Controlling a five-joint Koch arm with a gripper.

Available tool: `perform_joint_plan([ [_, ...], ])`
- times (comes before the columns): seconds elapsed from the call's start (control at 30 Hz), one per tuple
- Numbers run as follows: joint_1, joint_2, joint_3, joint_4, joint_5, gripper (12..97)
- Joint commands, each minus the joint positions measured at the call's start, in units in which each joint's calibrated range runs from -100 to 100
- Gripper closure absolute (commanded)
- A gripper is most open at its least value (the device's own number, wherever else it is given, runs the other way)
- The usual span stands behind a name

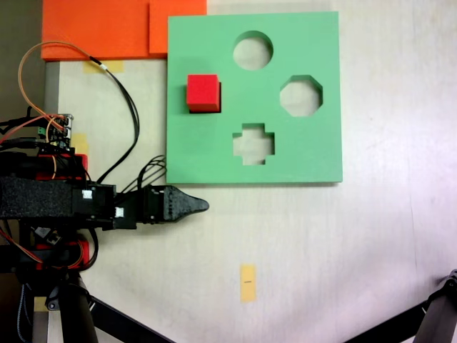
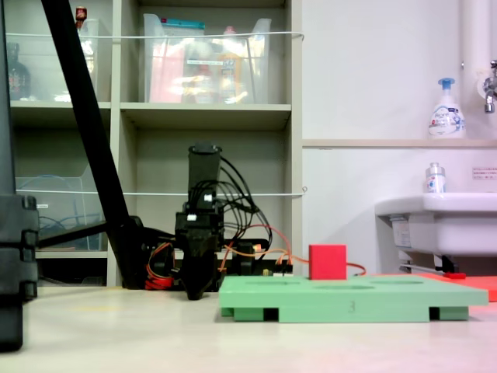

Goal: Put the square block into the corresponding hole

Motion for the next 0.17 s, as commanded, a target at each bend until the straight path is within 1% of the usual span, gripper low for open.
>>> perform_joint_plan([
  [0.0, 0.10, -0.41, -1.67, -4.33, -0.20, 59.6],
  [0.13, 0.10, -0.41, -1.67, -4.24, -0.20, 59.6],
])
